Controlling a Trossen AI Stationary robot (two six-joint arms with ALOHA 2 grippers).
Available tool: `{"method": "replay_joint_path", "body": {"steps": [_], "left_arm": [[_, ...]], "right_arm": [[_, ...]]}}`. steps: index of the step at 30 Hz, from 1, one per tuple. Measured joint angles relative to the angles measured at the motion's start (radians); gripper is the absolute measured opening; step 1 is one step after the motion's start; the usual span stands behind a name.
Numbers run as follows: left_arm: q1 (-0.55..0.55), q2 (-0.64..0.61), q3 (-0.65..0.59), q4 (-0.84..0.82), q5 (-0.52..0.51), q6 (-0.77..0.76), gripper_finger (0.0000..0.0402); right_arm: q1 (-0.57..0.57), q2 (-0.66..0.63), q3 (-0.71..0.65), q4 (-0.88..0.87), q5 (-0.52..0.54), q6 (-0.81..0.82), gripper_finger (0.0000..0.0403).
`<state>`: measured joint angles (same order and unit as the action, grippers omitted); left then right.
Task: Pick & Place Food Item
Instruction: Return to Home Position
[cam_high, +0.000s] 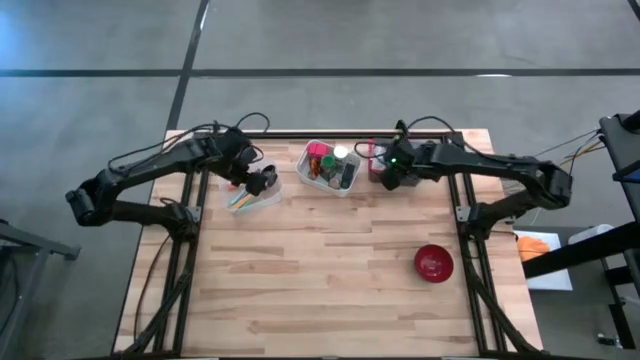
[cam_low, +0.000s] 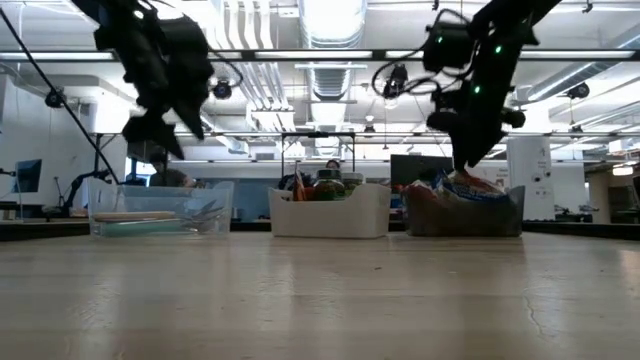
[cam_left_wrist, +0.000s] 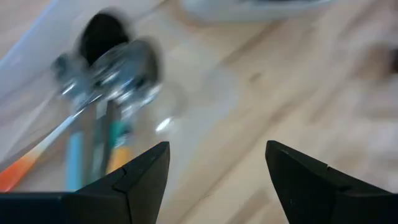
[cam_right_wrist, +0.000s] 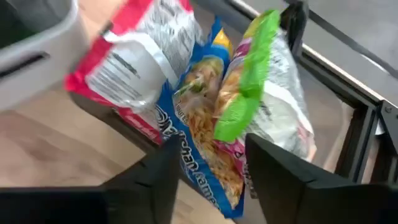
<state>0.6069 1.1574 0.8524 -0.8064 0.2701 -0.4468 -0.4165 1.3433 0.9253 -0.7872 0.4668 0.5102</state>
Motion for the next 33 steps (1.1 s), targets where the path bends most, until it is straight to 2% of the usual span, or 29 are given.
{"method": "replay_joint_path", "body": {"steps": [6, 11, 14, 18, 22, 25, 29, 33], "left_arm": [[-0.039, -0.13, 0.0, 0.156, 0.12, -0.034, 0.0268], [-0.121, -0.262, 0.0, 0.217, 0.118, 0.042, 0.0268], [-0.179, -0.33, 0.0, 0.216, 0.047, 0.077, 0.0268], [-0.286, -0.395, -0.014, 0.216, -0.108, 0.048, 0.0268], [-0.446, -0.447, -0.068, 0.248, -0.312, -0.005, 0.0268], [-0.604, -0.508, -0.151, 0.371, -0.457, -0.019, 0.0268], [-0.759, -0.611, -0.303, 0.59, -0.513, -0.004, 0.0268], [-0.77, -0.693, -0.425, 0.637, -0.494, -0.086, 0.0268]], "right_arm": [[0.02, -0.169, 0.0, -0.003, -0.034, 0.009, 0.0221], [0.089, -0.324, 0.0, -0.024, -0.054, 0.045, 0.0249], [0.145, -0.405, 0.0, -0.031, -0.048, 0.12, 0.0265], [0.229, -0.484, -0.001, -0.041, -0.051, 0.183, 0.0285], [0.362, -0.531, -0.004, -0.043, -0.034, 0.226, 0.0305], [0.49, -0.545, -0.018, -0.029, 0.04, 0.247, 0.0321], [0.697, -0.575, -0.094, 0.1, 0.197, 0.254, 0.0342], [0.842, -0.65, -0.198, 0.285, 0.255, 0.246, 0.036]]}}
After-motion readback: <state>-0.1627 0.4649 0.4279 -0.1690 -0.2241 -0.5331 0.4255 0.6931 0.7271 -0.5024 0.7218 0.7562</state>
